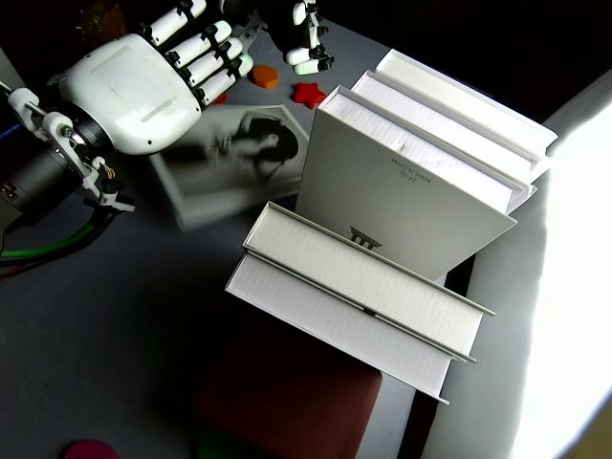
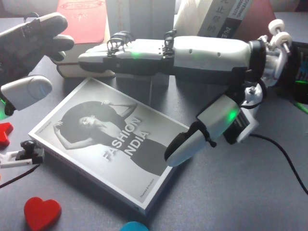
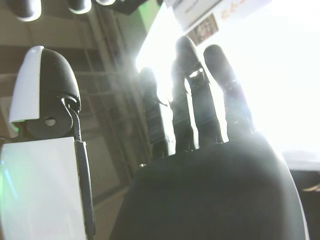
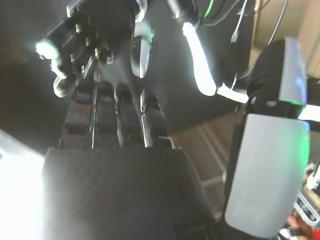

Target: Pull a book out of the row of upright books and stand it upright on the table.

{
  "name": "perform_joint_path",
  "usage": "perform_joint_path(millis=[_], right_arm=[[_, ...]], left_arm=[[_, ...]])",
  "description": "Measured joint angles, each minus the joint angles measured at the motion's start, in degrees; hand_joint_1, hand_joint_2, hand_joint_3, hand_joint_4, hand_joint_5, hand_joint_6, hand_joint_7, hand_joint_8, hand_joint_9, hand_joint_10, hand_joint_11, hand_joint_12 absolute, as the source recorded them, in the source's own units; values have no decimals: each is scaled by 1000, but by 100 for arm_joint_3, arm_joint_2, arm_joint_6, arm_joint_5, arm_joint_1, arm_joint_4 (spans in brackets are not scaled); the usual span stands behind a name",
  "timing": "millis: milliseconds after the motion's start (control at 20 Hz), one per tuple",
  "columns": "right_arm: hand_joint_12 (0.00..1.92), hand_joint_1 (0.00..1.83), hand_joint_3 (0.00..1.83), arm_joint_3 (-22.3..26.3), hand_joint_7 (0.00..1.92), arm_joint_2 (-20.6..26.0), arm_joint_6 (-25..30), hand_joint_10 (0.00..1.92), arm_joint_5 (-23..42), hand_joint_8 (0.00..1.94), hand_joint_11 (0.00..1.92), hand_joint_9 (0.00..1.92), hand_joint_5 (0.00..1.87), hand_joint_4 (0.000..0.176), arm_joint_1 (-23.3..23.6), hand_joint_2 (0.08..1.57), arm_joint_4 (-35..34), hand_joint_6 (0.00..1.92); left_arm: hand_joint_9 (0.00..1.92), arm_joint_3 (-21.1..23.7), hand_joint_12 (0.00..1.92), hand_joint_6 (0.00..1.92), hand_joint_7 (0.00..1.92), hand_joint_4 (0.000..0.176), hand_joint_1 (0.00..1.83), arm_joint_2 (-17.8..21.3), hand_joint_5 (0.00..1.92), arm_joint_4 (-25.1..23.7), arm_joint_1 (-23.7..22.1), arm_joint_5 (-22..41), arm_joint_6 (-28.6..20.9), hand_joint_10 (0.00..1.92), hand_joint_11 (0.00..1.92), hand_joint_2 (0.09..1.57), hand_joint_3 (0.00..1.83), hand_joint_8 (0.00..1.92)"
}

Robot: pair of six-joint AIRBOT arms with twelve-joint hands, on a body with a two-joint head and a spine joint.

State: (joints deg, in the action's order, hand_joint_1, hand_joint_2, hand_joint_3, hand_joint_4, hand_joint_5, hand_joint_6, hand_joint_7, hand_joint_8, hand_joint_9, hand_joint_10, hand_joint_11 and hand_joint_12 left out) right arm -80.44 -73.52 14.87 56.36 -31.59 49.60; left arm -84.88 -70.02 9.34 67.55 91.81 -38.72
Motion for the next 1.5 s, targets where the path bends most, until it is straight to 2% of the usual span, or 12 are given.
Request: perform_joint_path(millis=[50, 100, 350, 400, 550, 600, 650, 750, 850, 1100, 1250, 1500], right_arm=[[0, 824, 0, 48, 0, 26, 2, 0, -11, 0, 0, 0, 0, 22, 0, 754, 24, 0], [0, 835, 4, 116, 0, 55, 0, 0, -9, 0, 0, 0, 0, 62, 0, 768, 44, 0], [0, 747, 26, 234, 0, 197, 0, 0, 46, 0, 0, 0, 0, 33, 0, 944, 74, 0], [0, 659, 20, 245, 0, 240, 0, 0, 52, 0, 0, 0, 0, 95, 0, 969, 61, 0], [0, 664, 25, 249, 0, 411, -83, 0, 52, 0, 0, 0, 0, 84, 0, 994, -52, 0], [0, 667, 0, 251, 0, 509, -205, 0, 50, 0, 0, 0, 0, 158, 0, 944, -188, 0], [0, 702, 0, 264, 0, 629, -391, 0, 46, 0, 0, 0, 0, 166, 0, 912, -413, 0], [476, 760, 0, 264, 0, 879, -756, 0, 48, 0, 0, 0, 0, 106, -7, 838, -925, 0], [906, 732, 0, 264, 0, 1110, -1241, 0, 55, 0, 0, 0, 0, 153, -103, 857, -1727, 0], [209, 942, 0, 404, 0, 1274, -1849, 0, 37, 0, 0, 0, 7, 175, -643, 814, -2511, 1], [42, 973, 4, 417, 0, 1322, -1941, 0, 103, 0, 0, 0, 52, 136, -927, 840, -2914, 1], [546, 1046, 2, 520, 0, 1453, -1982, 6, 234, 0, 0, 31, 125, 159, -1012, 888, -3169, 1]], left_arm=[[342, 11, 1603, 0, 400, 36, 1059, 0, 577, 13, 0, 4, 0, 733, 0, 984, 4, 0], [333, 31, 1577, 0, 393, 49, 1062, 0, 574, 9, 0, 7, 0, 730, 0, 977, 1, 0], [349, 44, 1611, 1, 393, 42, 1051, -2, 561, 17, 0, 15, 2, 742, 0, 996, 7, 2], [336, 44, 1601, 0, 370, 35, 1031, 0, 535, 15, 0, 15, 2, 749, 0, 1007, 8, 0], [308, 44, 1565, 7, 368, 54, 987, 0, 534, 13, 0, 22, 2, 670, 0, 1006, 0, 1], [253, 44, 1538, 1, 346, 67, 974, 0, 511, 37, 0, 31, 0, 630, 0, 1004, 0, 0], [249, 44, 1523, 0, 337, 64, 963, 0, 495, 50, 0, 37, 0, 567, 0, 1000, 0, 0], [238, 39, 1508, 0, 332, 70, 951, 0, 444, 61, -13, 44, 0, 474, 0, 1004, 0, 0], [270, 0, 1524, 3, 325, 62, 981, 7, 426, 63, -28, 37, 0, 337, 0, 986, 0, 0], [311, -42, 1524, 6, 321, 65, 954, 26, 409, 76, -26, 0, -2, 241, 0, 962, 0, 6], [347, -76, 1542, 4, 321, 53, 962, 24, 428, 83, 13, -31, 0, 224, 0, 958, 0, 1], [320, -76, 1563, 1, 367, 38, 947, 24, 427, 46, 13, -57, 0, 237, 0, 977, 4, 9]])
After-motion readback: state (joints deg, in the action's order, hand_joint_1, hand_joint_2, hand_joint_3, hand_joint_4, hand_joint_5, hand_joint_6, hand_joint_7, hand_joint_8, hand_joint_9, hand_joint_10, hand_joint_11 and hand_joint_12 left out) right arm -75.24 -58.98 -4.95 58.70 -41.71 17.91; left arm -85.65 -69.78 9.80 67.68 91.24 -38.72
